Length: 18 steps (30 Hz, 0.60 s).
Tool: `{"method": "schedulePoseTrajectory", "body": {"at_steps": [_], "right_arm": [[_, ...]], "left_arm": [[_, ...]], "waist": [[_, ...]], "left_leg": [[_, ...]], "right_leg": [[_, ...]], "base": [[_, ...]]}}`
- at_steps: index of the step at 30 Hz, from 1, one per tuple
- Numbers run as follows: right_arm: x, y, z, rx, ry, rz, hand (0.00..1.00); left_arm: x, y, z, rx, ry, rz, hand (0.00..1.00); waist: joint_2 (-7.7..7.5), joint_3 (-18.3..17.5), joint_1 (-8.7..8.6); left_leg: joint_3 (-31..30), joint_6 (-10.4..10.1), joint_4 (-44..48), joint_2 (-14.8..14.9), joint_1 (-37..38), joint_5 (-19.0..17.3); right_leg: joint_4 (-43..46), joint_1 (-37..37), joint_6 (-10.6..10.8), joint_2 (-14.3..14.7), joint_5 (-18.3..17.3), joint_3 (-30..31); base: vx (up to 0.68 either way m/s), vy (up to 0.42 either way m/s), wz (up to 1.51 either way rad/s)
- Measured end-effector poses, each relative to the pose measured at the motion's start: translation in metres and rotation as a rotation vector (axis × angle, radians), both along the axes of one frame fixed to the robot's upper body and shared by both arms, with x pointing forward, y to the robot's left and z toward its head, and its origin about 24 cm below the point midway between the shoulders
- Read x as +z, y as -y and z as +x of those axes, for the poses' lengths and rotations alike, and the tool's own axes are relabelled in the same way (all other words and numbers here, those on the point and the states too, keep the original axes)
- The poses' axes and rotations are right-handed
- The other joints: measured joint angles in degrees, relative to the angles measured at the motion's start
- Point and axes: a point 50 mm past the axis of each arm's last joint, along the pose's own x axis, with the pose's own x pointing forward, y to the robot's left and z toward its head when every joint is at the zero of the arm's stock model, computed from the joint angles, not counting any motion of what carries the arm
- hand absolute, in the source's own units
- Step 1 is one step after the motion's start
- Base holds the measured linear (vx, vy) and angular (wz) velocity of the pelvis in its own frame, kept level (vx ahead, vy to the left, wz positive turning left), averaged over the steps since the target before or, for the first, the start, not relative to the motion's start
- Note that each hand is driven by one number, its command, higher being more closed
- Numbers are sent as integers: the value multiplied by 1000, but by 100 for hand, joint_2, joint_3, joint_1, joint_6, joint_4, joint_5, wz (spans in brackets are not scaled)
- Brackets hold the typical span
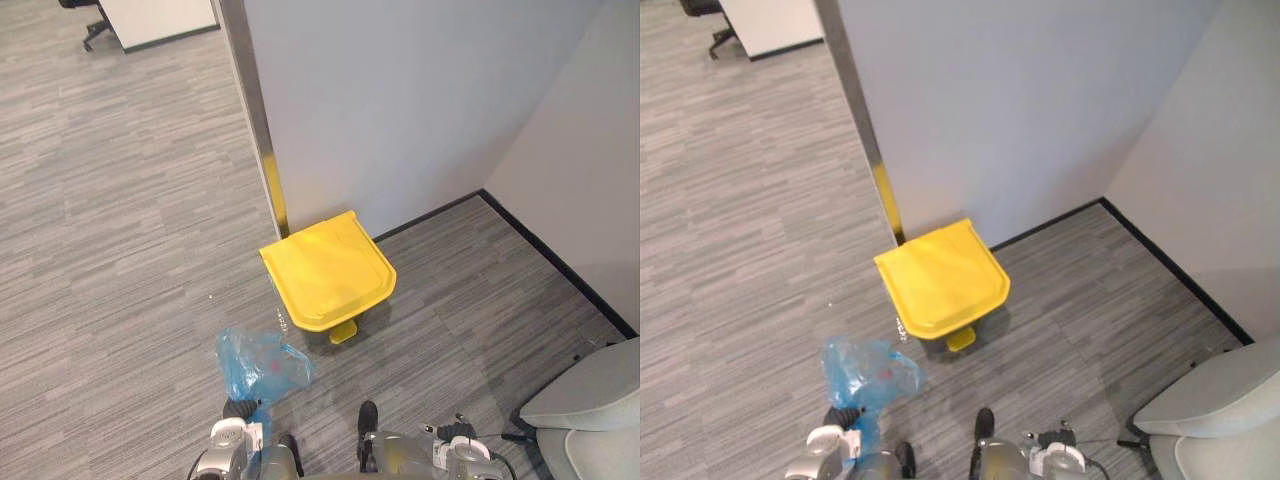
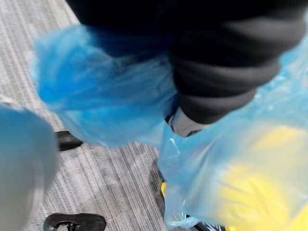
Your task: Gather rubbish on tea table into small bin, then transfer packed bag to large trash can.
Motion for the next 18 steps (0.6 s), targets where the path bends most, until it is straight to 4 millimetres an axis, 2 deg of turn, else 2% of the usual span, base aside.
{"method": "schedulePoseTrajectory", "body": {"at_steps": [2, 4, 5, 10, 14, 15, 16, 17, 18], "right_arm": [[-1, 1, -4, -7, -5, -1, 0], [-1, 1, -7, -11, -4, -1, 0], [-1, 2, -10, -14, -5, -7, 0], [-3, 4, -20, -19, -27, -11, 0], [-3, 4, -21, -19, -31, -9, 0], [-3, 3, -21, -19, -31, -9, 0], [-4, 0, -21, -16, -32, -1, 0], [-4, -2, -20, -16, -28, 7, 0], [-5, -3, -20, -16, -29, 10, 0]], "left_arm": [[-2, 2, -3, 1, -10, -6, 100], [-2, 3, -4, -2, -12, -7, 100], [-3, 6, -4, -15, -17, -10, 100], [-7, 11, -11, -33, -52, -14, 100], [-9, 10, -16, -32, -68, -11, 100], [-9, 10, -16, -32, -68, -11, 100], [-8, 9, -15, -44, -66, -1, 100], [-8, 5, -14, -52, -65, 12, 100], [-7, 4, -14, -53, -63, 16, 100]], "waist": [[32, -43, -13], [1, -74, -29], [14, -86, -61], [45, -133, -62], [14, -233, -60], [15, -233, -61], [-173, -151, -72], [-269, -109, -71], [-306, -112, -71]], "left_leg": [[9, 41, -213, 16, 77, 24], [35, 38, -563, -69, 224, 39], [11, 24, -681, -76, 273, 58], [-72, -84, -683, 49, 412, 140], [-82, -78, -661, 125, 542, 163], [-71, -82, -646, 124, 569, 146], [-47, 37, -450, -156, 892, -42], [-98, 84, -383, -319, 1023, -94], [-94, 84, -365, -350, 1052, -94]], "right_leg": [[-274, 134, 48, 50, 67, -36], [-446, 188, -33, 8, 146, -16], [-598, 264, 26, 16, 200, -67], [-932, 566, 40, 218, 232, -169], [-808, 618, 17, 306, 204, -130], [-632, 565, -5, 295, 99, -119], [2075, -278, 365, -311, -916, -8], [2820, -478, 368, -561, -917, 46], [2893, -475, 368, -614, -917, 42]], "base": [[-65, -8, 0], [-11, -11, 11], [-4, -3, 11], [76, -15, -6], [131, 18, -9], [277, 160, 10], [268, 221, 33], [218, 201, 36], [75, 136, 22]]}}
